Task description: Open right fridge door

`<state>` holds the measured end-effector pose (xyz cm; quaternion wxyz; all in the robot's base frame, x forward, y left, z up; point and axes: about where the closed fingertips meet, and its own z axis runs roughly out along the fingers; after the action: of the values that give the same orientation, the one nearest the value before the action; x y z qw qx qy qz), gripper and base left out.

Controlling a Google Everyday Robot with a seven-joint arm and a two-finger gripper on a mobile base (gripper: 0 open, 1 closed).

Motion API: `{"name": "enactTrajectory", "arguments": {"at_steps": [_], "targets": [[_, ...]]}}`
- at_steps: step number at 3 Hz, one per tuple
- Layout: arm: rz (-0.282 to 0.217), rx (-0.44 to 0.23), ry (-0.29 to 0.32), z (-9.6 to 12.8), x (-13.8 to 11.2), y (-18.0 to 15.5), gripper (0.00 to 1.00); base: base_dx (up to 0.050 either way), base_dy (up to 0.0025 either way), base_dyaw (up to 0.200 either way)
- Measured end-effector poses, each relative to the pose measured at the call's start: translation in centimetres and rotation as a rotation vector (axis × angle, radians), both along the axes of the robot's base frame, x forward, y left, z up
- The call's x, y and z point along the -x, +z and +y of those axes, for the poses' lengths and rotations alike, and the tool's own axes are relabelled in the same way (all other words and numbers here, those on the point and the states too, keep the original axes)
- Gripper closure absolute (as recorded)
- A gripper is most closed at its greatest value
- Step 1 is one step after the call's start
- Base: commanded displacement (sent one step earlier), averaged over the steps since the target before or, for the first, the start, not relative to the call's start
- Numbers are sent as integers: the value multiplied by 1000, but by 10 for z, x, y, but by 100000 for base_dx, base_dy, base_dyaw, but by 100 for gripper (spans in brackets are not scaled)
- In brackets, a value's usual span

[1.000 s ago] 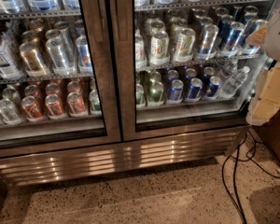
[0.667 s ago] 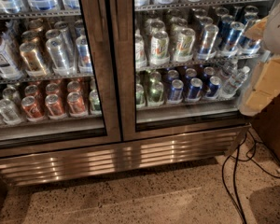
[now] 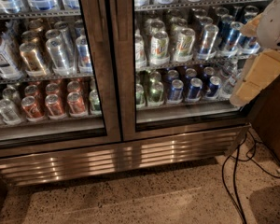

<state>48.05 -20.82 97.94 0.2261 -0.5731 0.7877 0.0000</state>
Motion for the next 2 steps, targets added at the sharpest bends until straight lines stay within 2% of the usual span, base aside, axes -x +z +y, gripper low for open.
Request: {"name": "enactTrajectory", "arguments": {"at_steps": [1,2], "targets": [[-66,-43,52,27,-16,19,0,0,0,0],[-135,-121,133,63,-36,46,0,0,0,0]]}}
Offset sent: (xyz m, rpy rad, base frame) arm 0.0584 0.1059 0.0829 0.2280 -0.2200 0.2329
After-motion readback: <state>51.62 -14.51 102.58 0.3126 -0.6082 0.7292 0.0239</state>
